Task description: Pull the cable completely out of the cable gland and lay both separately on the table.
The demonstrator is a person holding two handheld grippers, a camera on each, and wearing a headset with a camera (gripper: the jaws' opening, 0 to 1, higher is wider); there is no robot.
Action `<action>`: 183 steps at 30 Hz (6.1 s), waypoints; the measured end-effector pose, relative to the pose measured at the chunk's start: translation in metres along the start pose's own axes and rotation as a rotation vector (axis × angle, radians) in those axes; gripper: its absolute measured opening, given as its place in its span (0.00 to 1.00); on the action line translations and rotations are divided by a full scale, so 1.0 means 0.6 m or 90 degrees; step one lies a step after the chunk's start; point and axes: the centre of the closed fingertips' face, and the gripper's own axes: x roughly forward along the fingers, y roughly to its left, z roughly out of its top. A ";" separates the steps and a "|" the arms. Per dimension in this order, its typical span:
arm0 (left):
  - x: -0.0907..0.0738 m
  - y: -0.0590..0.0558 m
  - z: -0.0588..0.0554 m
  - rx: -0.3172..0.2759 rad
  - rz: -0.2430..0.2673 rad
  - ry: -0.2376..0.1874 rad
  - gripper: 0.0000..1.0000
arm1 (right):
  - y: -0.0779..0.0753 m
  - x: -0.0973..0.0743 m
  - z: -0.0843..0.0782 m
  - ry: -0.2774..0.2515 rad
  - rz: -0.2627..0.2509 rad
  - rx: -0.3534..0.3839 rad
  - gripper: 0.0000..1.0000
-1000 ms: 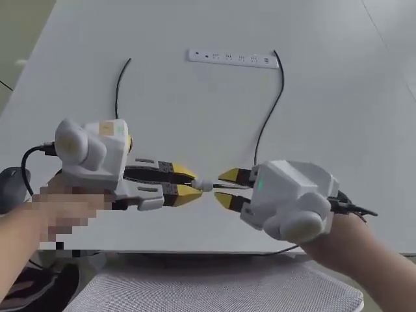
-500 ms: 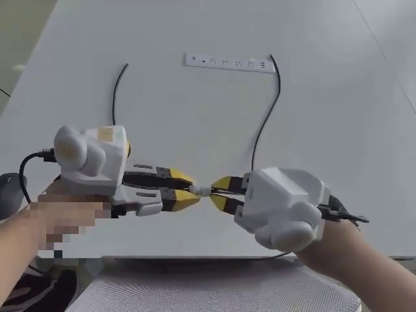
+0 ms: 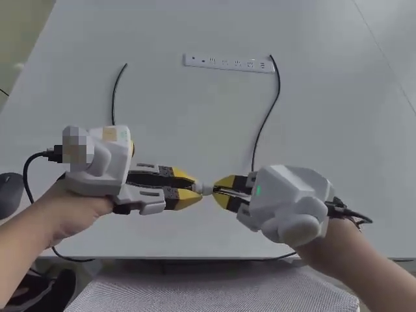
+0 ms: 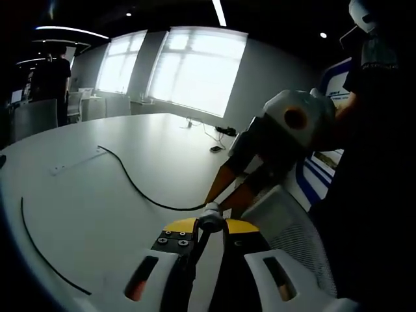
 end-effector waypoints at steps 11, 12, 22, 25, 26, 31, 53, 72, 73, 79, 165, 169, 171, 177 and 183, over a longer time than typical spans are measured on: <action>0.001 0.006 -0.007 0.000 0.009 0.011 0.15 | -0.005 0.003 -0.027 0.018 -0.008 0.032 0.00; 0.000 0.007 -0.008 -0.002 0.010 0.012 0.15 | -0.007 0.004 -0.036 0.026 -0.012 0.035 0.00; 0.005 0.000 -0.007 -0.019 0.009 0.005 0.15 | -0.029 0.001 -0.099 0.063 -0.046 0.100 0.00; 0.008 -0.005 -0.007 -0.015 0.006 0.005 0.15 | -0.034 0.002 -0.128 0.083 -0.065 0.137 0.00; 0.010 -0.007 -0.008 -0.013 0.004 0.006 0.15 | -0.034 0.003 -0.133 0.085 -0.066 0.145 0.00; 0.017 -0.012 -0.013 -0.013 0.001 0.013 0.15 | -0.032 0.005 -0.147 0.087 -0.066 0.192 0.00; 0.004 0.003 -0.001 -0.013 0.017 -0.004 0.15 | -0.022 -0.027 -0.044 0.086 -0.089 0.028 0.08; 0.004 0.005 0.006 -0.011 0.014 -0.002 0.15 | -0.013 0.001 -0.009 0.081 -0.119 -0.048 0.01; 0.005 0.006 0.007 -0.013 0.015 -0.003 0.15 | -0.015 0.000 -0.008 0.078 -0.124 -0.040 0.01; 0.007 0.008 0.012 -0.011 0.017 -0.008 0.15 | -0.026 -0.002 -0.013 0.066 -0.143 -0.003 0.00; 0.008 0.013 0.015 0.001 0.023 -0.010 0.15 | -0.026 0.004 -0.009 0.067 -0.115 0.010 0.00; 0.003 0.017 0.016 -0.001 0.029 -0.015 0.15 | -0.040 -0.003 -0.029 0.078 -0.133 0.052 0.00; -0.001 0.017 0.018 -0.001 0.030 -0.019 0.15 | -0.046 -0.008 -0.041 0.082 -0.139 0.063 0.00; -0.004 0.016 0.017 -0.002 0.033 -0.021 0.15 | -0.054 -0.014 -0.080 0.093 -0.156 0.156 0.00; -0.007 0.017 0.016 -0.003 0.035 -0.023 0.15 | -0.059 -0.016 -0.130 0.102 -0.173 0.266 0.00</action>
